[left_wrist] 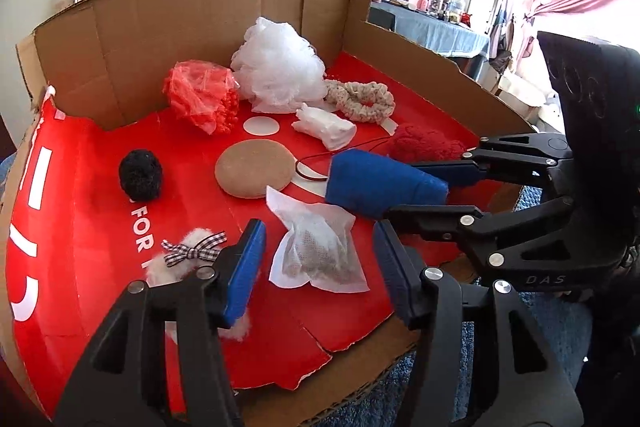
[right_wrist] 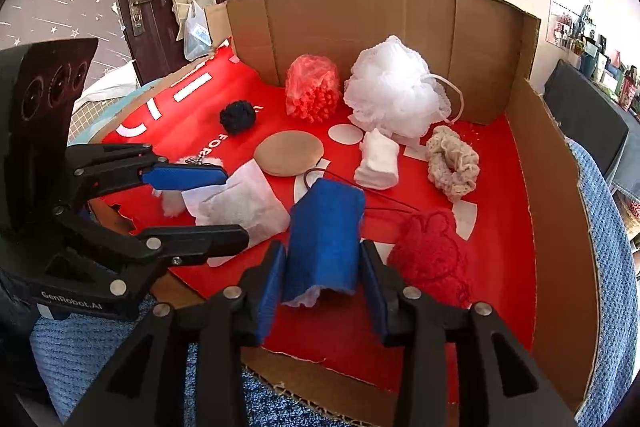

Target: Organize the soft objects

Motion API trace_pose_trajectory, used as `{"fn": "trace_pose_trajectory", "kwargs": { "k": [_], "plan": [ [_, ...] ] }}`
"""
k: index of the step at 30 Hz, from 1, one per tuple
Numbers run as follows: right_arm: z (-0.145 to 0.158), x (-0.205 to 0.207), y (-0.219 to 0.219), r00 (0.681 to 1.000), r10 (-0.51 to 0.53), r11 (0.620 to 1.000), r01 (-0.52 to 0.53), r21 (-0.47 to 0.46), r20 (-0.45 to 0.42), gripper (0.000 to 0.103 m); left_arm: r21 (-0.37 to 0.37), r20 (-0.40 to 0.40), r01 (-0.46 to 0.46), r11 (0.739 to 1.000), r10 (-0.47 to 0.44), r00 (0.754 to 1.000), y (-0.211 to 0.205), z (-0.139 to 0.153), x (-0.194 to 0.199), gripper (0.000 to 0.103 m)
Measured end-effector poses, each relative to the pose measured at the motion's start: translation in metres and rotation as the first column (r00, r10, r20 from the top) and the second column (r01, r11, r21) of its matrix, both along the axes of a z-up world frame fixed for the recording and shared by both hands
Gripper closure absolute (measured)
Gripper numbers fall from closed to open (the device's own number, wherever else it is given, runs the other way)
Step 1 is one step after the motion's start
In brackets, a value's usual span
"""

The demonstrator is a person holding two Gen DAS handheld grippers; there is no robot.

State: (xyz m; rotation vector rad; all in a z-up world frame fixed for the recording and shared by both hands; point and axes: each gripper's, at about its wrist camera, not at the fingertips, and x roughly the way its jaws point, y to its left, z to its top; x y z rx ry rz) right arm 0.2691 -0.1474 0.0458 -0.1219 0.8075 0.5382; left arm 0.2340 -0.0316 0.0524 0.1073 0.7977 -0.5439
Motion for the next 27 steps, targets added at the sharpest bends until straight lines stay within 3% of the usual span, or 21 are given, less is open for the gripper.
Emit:
{"fn": "trace_pose_trajectory", "kwargs": {
  "k": [5,10,13,15,20,24,27],
  "plan": [
    [0.004,-0.002,-0.001,1.000,-0.004,1.000,0.004,-0.001,0.009,0.055,-0.010,0.012,-0.018,1.000,0.018,1.000,0.004,0.005,-0.004,0.048],
    [0.013,-0.005,-0.001,0.999,-0.019,1.000,0.019,-0.002,0.040,0.051,-0.029,0.055,-0.056,0.998,0.058,0.997,0.012,0.017,-0.014,0.036],
    [0.027,-0.009,-0.006,0.995,-0.053,0.998,0.050,0.036,0.081,0.035,-0.049,0.089,-0.108,0.993,0.112,0.990,0.020,0.026,-0.020,0.028],
    [0.036,-0.012,-0.008,0.988,-0.091,0.995,0.084,0.061,0.121,0.026,-0.050,0.118,-0.157,0.986,0.162,0.980,0.026,0.030,-0.023,0.027],
    [0.048,-0.026,-0.015,0.936,-0.250,0.967,0.229,0.113,0.248,0.001,-0.051,0.212,-0.316,0.947,0.319,0.924,0.037,0.038,-0.030,0.017],
    [0.050,-0.033,-0.017,0.883,-0.330,0.944,0.316,0.095,0.333,0.000,-0.065,0.267,-0.394,0.917,0.396,0.879,0.043,0.038,-0.039,0.008],
    [0.043,-0.032,-0.019,0.876,-0.351,0.936,0.339,0.096,0.332,0.000,-0.060,0.324,-0.434,0.899,0.429,0.843,0.043,0.034,-0.046,0.008]
  ]
}}
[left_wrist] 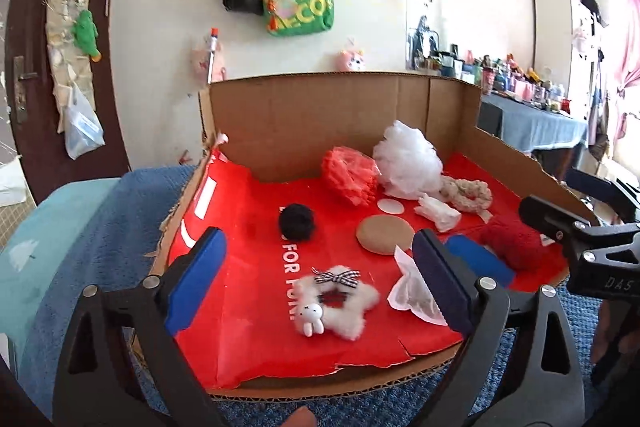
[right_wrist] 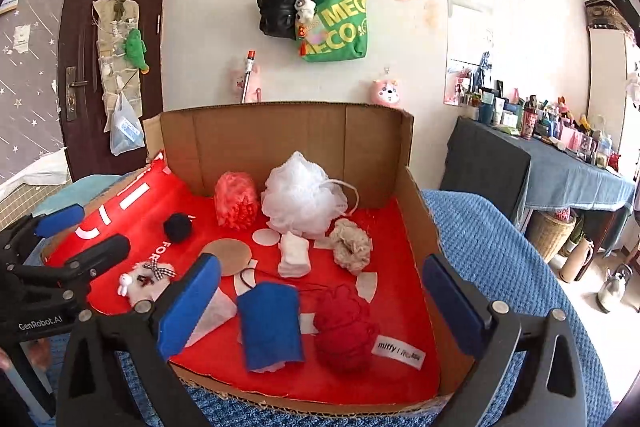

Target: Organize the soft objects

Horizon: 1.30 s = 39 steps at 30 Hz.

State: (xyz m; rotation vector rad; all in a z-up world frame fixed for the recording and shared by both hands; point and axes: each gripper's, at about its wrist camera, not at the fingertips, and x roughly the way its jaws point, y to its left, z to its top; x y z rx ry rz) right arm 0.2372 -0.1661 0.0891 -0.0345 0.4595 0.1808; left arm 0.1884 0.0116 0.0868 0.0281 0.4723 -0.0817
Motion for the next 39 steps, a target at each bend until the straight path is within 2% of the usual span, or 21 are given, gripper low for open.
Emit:
{"fn": "trace_pose_trajectory", "kwargs": {
  "k": [7,11,13,25,39],
  "plan": [
    [-0.008,0.006,0.002,0.999,-0.021,1.000,0.020,-0.015,-0.044,0.000,-0.005,0.029,-0.041,0.999,0.041,0.999,0.000,-0.001,0.001,0.004],
    [-0.012,0.006,0.006,0.998,-0.033,0.999,0.031,-0.042,-0.053,0.000,0.008,-0.003,-0.050,0.999,0.050,0.999,-0.002,-0.006,0.005,0.004],
    [-0.014,0.007,0.008,0.997,-0.038,0.998,0.035,-0.053,-0.060,0.000,0.008,-0.014,-0.047,0.999,0.048,0.999,-0.003,-0.008,0.007,0.000],
    [-0.021,0.014,0.004,0.993,-0.059,0.997,0.054,-0.053,-0.101,0.000,0.001,-0.066,-0.065,0.998,0.065,0.996,0.001,-0.014,0.014,0.000],
    [-0.022,0.015,0.007,0.992,-0.064,0.996,0.058,-0.061,-0.106,0.000,0.008,-0.080,-0.066,0.998,0.066,0.995,0.001,-0.016,0.015,0.000]
  ]
}}
